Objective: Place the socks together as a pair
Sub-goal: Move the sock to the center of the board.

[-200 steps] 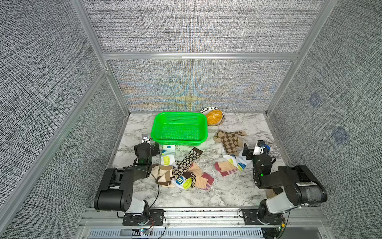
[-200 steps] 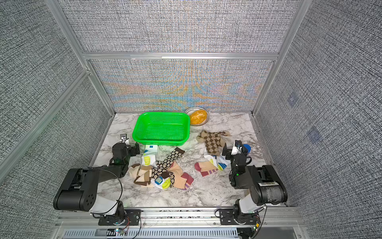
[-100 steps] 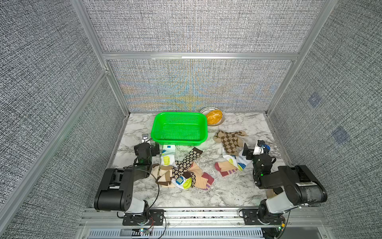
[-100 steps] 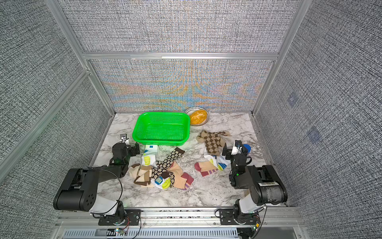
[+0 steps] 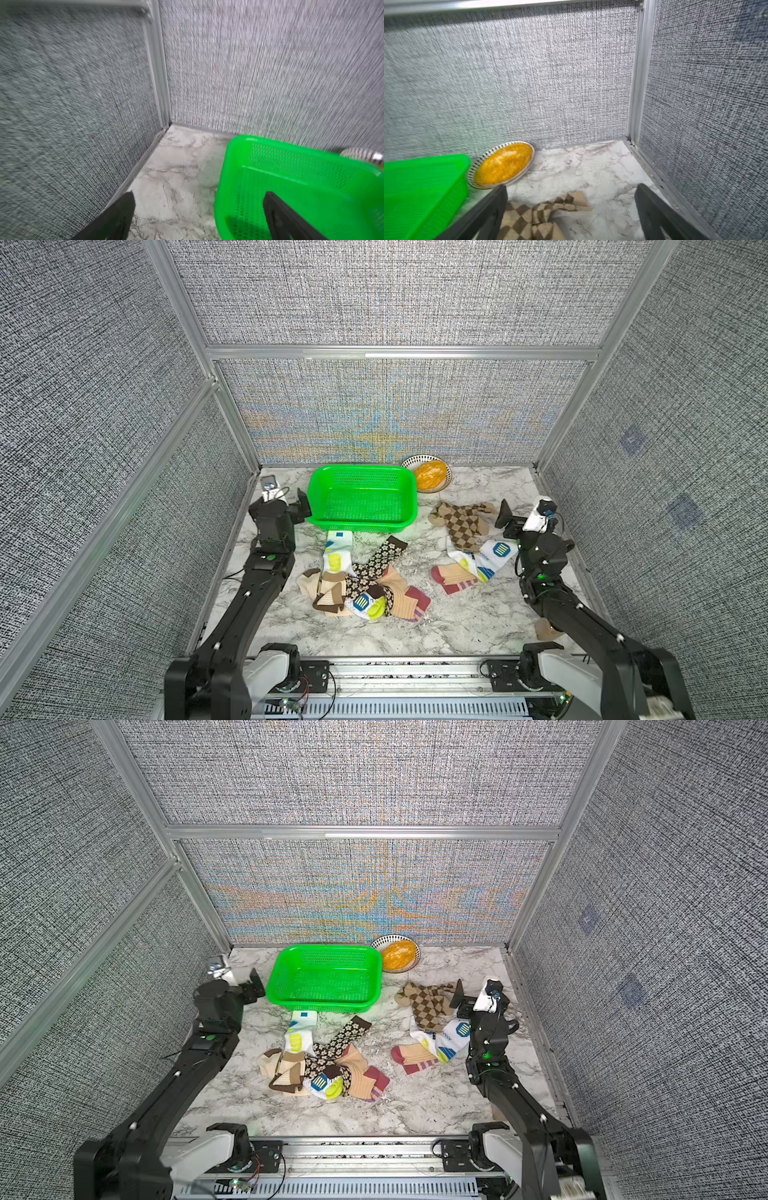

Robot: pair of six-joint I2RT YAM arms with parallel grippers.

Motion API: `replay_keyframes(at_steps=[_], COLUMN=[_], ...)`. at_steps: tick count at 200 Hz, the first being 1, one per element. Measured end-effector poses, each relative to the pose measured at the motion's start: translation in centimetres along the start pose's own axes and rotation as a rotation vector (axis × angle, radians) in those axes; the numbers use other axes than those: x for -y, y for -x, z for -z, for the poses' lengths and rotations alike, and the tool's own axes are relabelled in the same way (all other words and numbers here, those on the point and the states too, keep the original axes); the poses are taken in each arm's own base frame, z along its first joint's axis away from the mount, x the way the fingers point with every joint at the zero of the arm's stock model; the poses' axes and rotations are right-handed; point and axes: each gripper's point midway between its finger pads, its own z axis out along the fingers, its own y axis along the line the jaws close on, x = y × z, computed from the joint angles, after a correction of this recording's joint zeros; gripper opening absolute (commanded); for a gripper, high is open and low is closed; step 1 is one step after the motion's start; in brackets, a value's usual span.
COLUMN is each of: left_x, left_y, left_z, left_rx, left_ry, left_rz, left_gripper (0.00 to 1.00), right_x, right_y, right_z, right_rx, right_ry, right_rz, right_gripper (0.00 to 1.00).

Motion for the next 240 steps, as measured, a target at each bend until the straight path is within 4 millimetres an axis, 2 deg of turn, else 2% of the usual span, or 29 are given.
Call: replay_keyframes(at_steps=[7,18,27,37,48,63,81,100,119,132,163,178,204,216,240], left_x=[0.4,1.5,3.0,4.8,7.3,10.1,12.3,13.1,13.1,13.1,13.4,13.5,12.8,12.6,10.8], left_y=[1.5,2.4,2.1,1.0,-1.9,-7.2,-13.3,-17.8,-21.4,-23.7,-29.0,-31.0,-33.5,-33.6,-33.4], left_z=[1.6,3.8,5.6,7.2,8.9,11.5,14.3,16.3,17.1,17.3,16.9,16.7,15.6,14.7,12.6], left_rx=[0.0,-0.03,-0.085,-0.16,-0.288,-0.493,-0.695,-0.831,-0.925,-0.982,-1.093,-1.139,-1.163,-1.147,-1.085], left_ry=[-0.031,-0.097,-0.17,-0.251,-0.342,-0.429,-0.476,-0.486,-0.461,-0.442,-0.389,-0.355,-0.253,-0.22,-0.132], left_rz=[0.047,0.104,0.137,0.158,0.155,0.106,0.002,-0.075,-0.104,-0.12,-0.124,-0.125,-0.137,-0.115,-0.051], left_gripper=[0.99,0.99,0.99,0.99,0.99,0.99,0.99,0.97,0.89,0.84,0.71,0.67,0.63,0.63,0.62], right_x=[-1.0,-3.0,-5.0,-7.5,-10.4,-13.8,-15.9,-15.7,-15.0,-14.8,-14.7,-13.6,-10.5,-9.0,-6.9], right_y=[0.3,0.2,-0.6,-2.3,-4.8,-9.0,-13.9,-18.7,-21.2,-21.7,-21.2,-21.7,-23.1,-23.5,-23.6], right_z=[0.2,0.5,0.7,1.4,2.8,5.9,9.9,12.9,13.8,13.5,10.6,9.3,7.9,7.4,6.5], right_rx=[-0.028,-0.098,-0.172,-0.286,-0.419,-0.607,-0.804,-0.984,-1.078,-1.093,-1.049,-1.048,-1.071,-1.074,-1.062], right_ry=[0.042,0.12,0.188,0.265,0.346,0.446,0.512,0.479,0.407,0.365,0.262,0.198,0.073,0.026,-0.041], right_rz=[-0.022,-0.055,-0.073,-0.083,-0.09,-0.084,-0.08,-0.069,-0.064,-0.059,-0.044,-0.045,-0.072,-0.09,-0.118], right_gripper=[0.98,0.98,0.98,0.98,0.98,0.98,0.96,0.91,0.89,0.86,0.78,0.73,0.67,0.67,0.67])
